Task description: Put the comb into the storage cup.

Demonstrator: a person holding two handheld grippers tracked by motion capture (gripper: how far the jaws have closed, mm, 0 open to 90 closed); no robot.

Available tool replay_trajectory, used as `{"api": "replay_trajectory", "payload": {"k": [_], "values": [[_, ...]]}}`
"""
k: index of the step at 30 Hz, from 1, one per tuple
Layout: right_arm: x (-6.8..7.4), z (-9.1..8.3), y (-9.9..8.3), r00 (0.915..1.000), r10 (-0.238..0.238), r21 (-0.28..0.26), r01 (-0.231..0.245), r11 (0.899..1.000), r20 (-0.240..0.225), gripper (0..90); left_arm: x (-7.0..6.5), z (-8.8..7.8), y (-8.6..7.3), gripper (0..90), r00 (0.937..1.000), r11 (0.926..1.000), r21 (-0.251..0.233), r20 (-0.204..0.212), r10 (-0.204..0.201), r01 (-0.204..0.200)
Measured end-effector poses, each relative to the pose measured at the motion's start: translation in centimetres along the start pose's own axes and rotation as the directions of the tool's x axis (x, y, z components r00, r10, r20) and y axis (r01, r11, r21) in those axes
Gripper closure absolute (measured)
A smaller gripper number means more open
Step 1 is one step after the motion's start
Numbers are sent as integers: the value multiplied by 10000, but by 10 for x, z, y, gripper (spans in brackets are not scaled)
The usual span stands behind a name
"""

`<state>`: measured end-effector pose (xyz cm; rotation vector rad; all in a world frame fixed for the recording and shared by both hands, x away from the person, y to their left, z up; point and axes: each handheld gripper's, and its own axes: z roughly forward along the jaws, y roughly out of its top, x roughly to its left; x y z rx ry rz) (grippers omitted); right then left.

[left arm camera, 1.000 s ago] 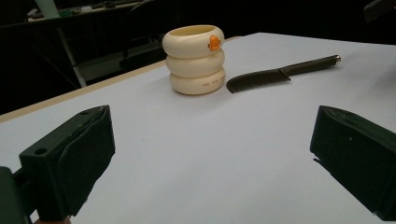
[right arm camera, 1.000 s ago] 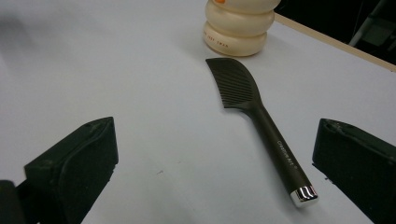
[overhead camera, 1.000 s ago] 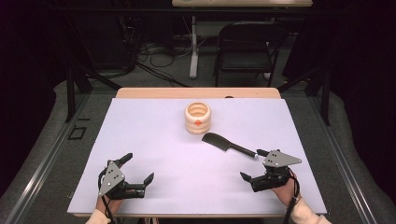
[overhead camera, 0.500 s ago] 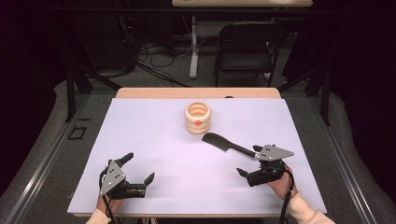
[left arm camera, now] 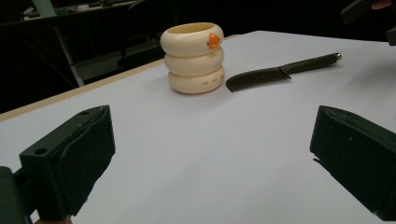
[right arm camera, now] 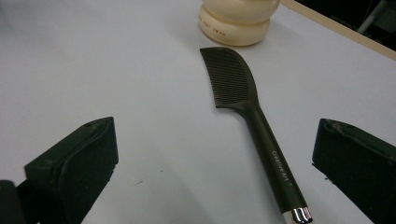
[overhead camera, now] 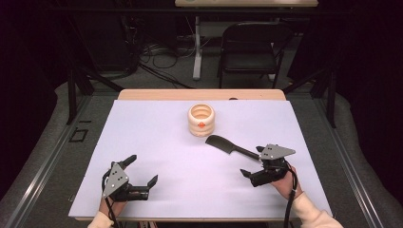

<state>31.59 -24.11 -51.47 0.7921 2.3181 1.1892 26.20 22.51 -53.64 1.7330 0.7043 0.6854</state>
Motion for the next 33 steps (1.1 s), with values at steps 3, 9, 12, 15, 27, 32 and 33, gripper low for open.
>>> {"api": "replay_trajectory", "payload": {"k": [3, 9, 12, 15, 27, 32, 33], "values": [[-3, 4, 2, 10000, 16, 99, -15, 9999, -43, 0, 0, 0, 0, 2, 10000, 10000, 12, 19, 16, -16], [-9, 11, 7, 10000, 41, 281, -39, 9996, -76, 0, 0, 1, 0, 2, 10000, 10000, 4, 38, 5, -5], [-10, 14, 9, 9999, 58, 359, -52, 9993, -158, 0, 0, 0, 0, 2, 10000, 10000, 2, 21, 30, -30], [-12, 17, 11, 9997, -4, 469, 16, 9989, -247, 0, 0, 0, 0, 2, 10000, 10000, -3, 17, 29, -29], [-17, 28, 16, 9992, -51, 848, 86, 9964, -409, 0, 0, -1, 0, 2, 10000, 10000, -8, 30, 62, -62], [-18, 32, 21, 9987, -161, 996, 210, 9948, -494, 0, -1, -1, 0, 2, 10000, 10000, -13, 23, 65, -65], [-18, 33, 22, 9984, -171, 1044, 226, 9943, -531, 0, -1, -1, 0, 2, 10000, 10000, -16, 24, 69, -69]]}}
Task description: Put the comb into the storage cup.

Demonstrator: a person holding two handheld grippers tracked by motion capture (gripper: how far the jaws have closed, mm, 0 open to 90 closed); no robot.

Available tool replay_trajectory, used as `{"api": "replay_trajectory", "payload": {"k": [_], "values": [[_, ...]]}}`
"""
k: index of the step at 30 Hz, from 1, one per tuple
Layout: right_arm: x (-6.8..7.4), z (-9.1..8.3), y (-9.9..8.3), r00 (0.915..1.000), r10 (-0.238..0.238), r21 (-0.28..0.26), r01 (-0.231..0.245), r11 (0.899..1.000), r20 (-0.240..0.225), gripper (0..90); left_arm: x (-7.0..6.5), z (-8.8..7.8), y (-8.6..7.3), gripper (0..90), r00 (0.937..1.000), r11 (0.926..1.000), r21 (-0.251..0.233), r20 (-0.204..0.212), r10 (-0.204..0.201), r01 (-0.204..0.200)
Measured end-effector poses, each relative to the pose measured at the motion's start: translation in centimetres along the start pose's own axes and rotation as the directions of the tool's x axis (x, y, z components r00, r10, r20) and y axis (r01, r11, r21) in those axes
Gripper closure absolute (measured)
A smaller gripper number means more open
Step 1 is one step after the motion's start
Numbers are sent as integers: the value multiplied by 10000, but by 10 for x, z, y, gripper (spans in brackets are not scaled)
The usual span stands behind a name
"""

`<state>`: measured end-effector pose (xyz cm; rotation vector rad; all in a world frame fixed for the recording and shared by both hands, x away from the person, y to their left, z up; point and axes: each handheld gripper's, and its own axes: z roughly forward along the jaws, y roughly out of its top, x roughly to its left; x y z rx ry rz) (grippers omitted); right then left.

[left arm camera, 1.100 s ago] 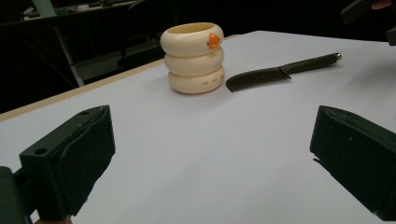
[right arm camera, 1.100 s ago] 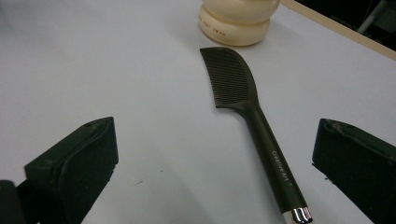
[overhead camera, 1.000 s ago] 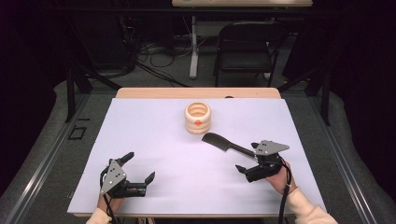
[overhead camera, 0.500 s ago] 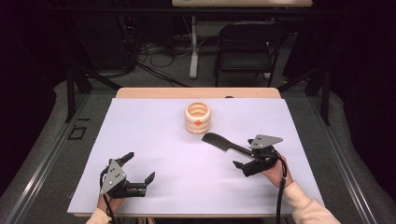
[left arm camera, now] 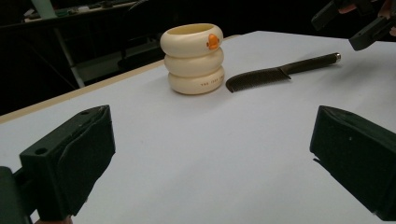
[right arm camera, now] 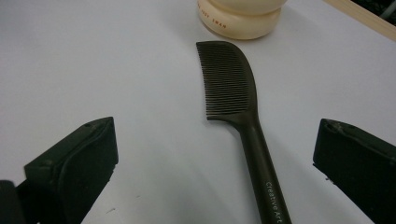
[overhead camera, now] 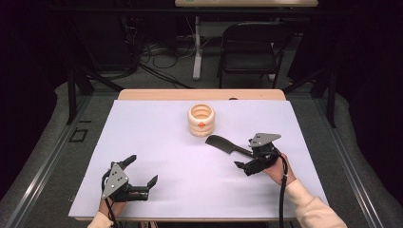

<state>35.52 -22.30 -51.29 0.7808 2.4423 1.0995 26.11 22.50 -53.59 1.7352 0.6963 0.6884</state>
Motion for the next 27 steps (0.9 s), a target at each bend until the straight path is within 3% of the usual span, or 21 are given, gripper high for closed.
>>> {"api": "replay_trajectory", "payload": {"k": [27], "values": [[-17, 21, 17, 9998, -188, 1309, 200, 9912, -104, 0, 0, 0, 0, 2, 10000, 10000, -3, -22, -70, 70]]}}
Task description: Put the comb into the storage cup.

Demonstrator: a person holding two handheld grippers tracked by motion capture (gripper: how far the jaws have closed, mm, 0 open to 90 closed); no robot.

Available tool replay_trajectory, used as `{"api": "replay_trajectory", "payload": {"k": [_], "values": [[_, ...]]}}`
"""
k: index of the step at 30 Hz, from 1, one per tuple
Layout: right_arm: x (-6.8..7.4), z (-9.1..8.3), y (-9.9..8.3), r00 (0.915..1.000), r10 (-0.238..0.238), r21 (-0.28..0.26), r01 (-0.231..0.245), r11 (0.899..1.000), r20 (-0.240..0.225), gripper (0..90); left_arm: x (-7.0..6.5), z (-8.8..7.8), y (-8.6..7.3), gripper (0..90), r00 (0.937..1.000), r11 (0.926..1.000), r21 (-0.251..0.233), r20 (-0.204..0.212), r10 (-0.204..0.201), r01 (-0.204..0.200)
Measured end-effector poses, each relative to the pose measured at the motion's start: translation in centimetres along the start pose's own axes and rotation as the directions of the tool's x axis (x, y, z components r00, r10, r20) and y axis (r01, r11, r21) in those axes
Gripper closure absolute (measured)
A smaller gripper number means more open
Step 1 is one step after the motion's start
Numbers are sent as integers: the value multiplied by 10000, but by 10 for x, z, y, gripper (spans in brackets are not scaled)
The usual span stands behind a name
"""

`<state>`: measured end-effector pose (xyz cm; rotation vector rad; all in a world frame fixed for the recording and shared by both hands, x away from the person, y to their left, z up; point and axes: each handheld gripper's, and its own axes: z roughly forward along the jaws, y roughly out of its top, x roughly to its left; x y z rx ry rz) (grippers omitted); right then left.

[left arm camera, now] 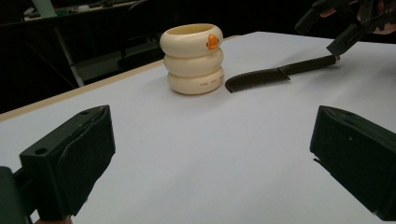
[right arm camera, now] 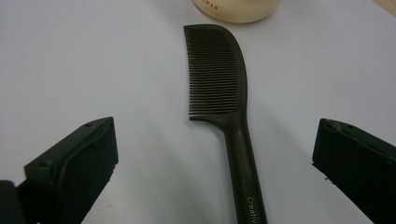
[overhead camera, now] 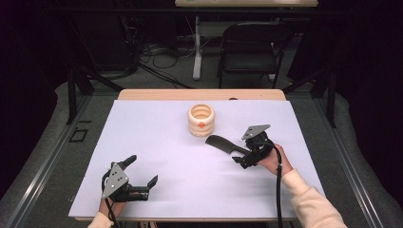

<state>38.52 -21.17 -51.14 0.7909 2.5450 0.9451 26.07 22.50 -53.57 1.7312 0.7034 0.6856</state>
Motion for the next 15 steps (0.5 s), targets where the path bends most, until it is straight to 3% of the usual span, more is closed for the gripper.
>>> {"api": "replay_trajectory", "payload": {"k": [15], "values": [[-8, 14, 12, 9995, -313, 1131, 312, 9931, -5, 0, 1, 1, -1, 2, 10000, 10000, 43, 3, -57, 57]]}}
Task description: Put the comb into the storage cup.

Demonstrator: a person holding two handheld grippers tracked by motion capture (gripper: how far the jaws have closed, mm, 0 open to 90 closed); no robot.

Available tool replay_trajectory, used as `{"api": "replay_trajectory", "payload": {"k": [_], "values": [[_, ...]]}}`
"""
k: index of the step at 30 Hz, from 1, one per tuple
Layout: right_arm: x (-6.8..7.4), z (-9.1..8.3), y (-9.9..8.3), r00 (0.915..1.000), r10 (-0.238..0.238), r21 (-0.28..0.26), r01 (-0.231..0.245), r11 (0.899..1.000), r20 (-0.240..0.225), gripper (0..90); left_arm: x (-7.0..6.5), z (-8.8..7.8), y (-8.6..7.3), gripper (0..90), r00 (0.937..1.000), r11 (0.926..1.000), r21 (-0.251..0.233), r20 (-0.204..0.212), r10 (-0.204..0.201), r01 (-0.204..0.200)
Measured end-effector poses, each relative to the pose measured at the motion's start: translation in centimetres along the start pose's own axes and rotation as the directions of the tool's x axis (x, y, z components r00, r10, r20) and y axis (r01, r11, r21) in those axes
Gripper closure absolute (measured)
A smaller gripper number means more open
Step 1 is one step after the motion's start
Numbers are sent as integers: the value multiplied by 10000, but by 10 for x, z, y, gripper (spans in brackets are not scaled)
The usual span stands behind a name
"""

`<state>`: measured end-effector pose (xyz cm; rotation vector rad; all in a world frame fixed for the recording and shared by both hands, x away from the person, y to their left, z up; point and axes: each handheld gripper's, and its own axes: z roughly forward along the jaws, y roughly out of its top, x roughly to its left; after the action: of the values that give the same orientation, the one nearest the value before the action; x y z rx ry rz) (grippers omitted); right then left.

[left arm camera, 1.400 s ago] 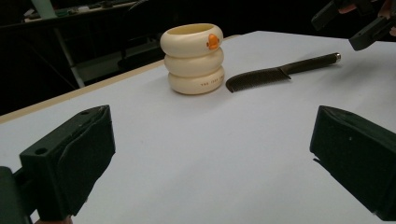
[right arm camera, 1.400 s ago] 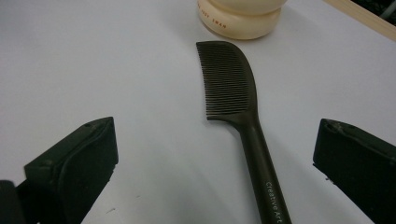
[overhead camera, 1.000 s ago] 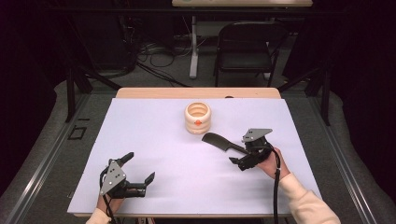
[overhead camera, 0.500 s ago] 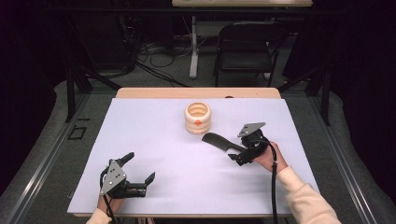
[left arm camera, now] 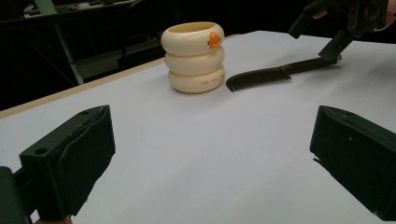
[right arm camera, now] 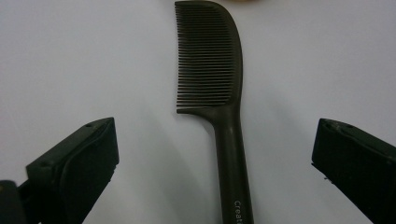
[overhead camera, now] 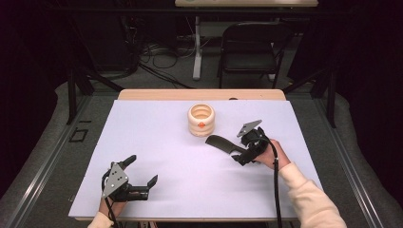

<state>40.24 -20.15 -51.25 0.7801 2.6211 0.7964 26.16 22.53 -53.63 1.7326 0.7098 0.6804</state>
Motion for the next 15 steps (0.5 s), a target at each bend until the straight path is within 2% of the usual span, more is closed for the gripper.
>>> {"api": "replay_trajectory", "payload": {"k": [5, 6, 12, 15], "values": [[-1, 5, 6, 10000, -94, 499, 94, 9987, 5, 16, 0, 0, 0, 2, 10000, 10000, -8, -5, -31, 30], [-1, 8, 7, 9997, -246, 720, 245, 9971, -1, 69, 0, 0, 0, 2, 10000, 10000, -9, 0, -27, 27], [-1, 10, 11, 9986, -536, 1198, 531, 9914, 9, 169, 0, 0, 0, 2, 10000, 10000, -3, 13, -28, 28], [-1, 11, 14, 9977, -669, 1477, 648, 9869, 91, 262, 0, 0, 0, 2, 10000, 10000, 8, 28, -6, 6]]}}
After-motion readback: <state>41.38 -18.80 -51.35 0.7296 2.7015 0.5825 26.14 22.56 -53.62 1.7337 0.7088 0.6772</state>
